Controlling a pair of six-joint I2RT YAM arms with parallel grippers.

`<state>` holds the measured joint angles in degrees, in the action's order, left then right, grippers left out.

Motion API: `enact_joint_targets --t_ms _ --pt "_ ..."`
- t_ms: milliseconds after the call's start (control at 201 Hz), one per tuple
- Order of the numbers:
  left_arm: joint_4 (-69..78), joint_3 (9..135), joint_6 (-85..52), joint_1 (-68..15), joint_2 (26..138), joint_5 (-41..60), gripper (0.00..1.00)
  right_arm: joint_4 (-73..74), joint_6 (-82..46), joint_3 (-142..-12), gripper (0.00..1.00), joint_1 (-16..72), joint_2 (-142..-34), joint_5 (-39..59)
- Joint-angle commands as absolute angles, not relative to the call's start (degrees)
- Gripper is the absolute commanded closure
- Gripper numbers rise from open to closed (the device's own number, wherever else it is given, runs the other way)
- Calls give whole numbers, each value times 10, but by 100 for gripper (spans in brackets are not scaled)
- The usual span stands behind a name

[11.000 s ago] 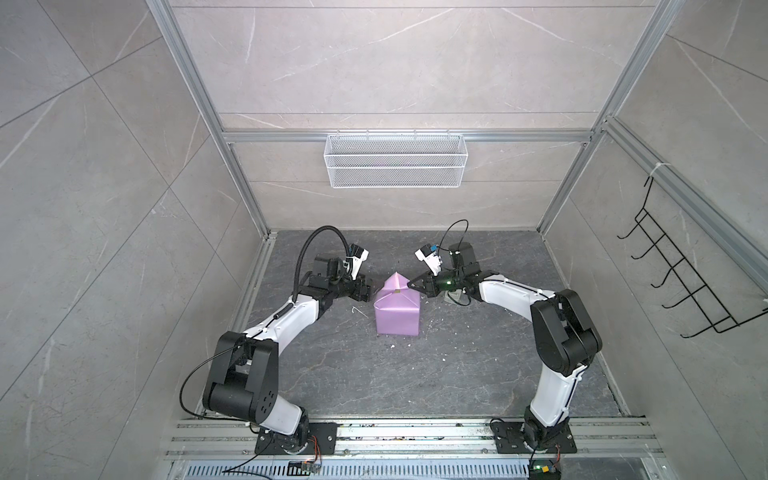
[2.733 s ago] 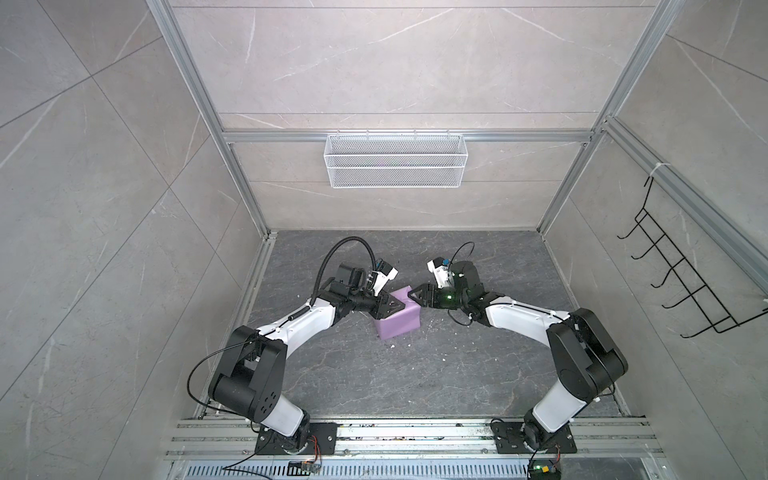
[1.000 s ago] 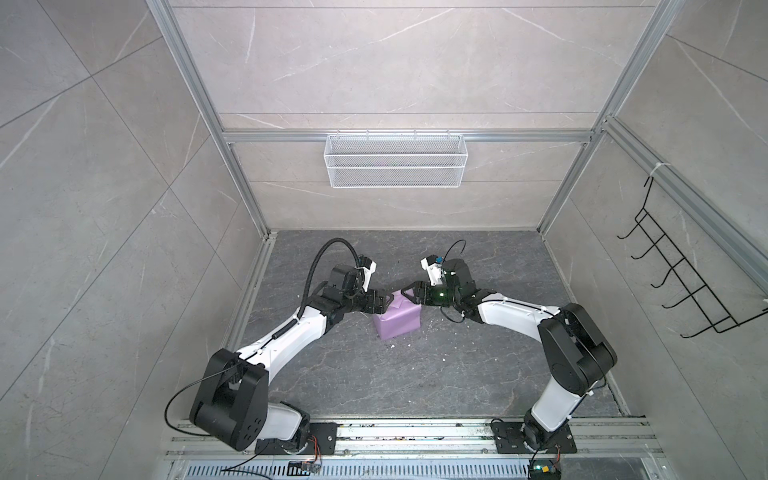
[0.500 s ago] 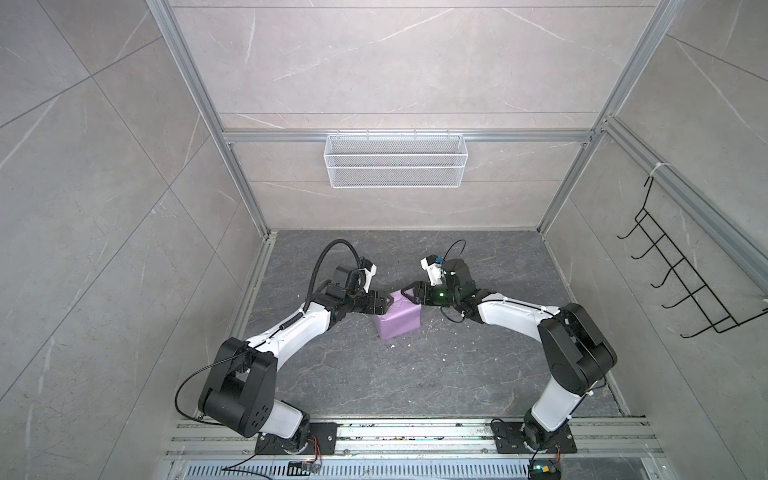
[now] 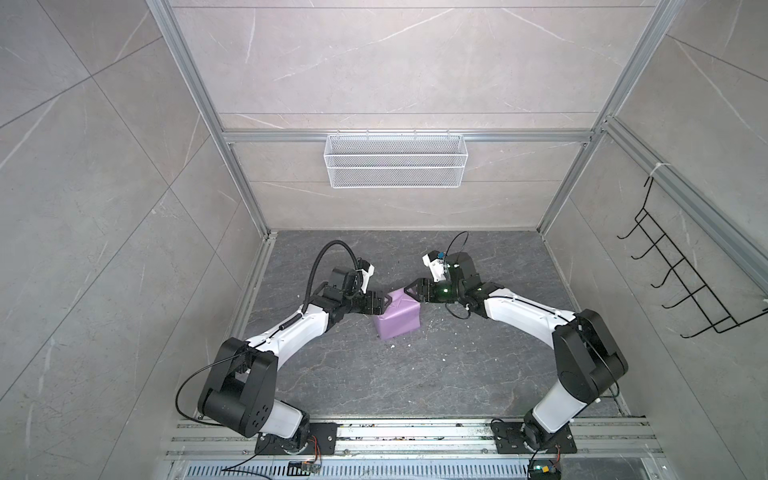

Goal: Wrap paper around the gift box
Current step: 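Release the paper with the right gripper and move it to the tape dispenser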

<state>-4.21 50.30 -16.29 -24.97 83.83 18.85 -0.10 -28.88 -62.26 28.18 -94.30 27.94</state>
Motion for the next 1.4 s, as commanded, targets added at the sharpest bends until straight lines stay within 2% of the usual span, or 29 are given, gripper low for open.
enact_joint_targets --t_ms 0,184,433,816,1399 --pt "-89 484 -153 -248 845 193 16 -35 -277 -612 31 236 -889 297" --pt "-90 488 -158 -248 852 202 19 -125 -258 -604 32 142 -864 296" --pt "-85 488 -163 -248 851 206 19 -134 -276 -629 36 41 -946 390" --pt "-78 494 -169 -248 855 220 20 -91 -285 -651 48 30 -1057 407" --pt "-75 497 -169 -248 860 224 21 -41 -311 -643 59 28 -1119 427"
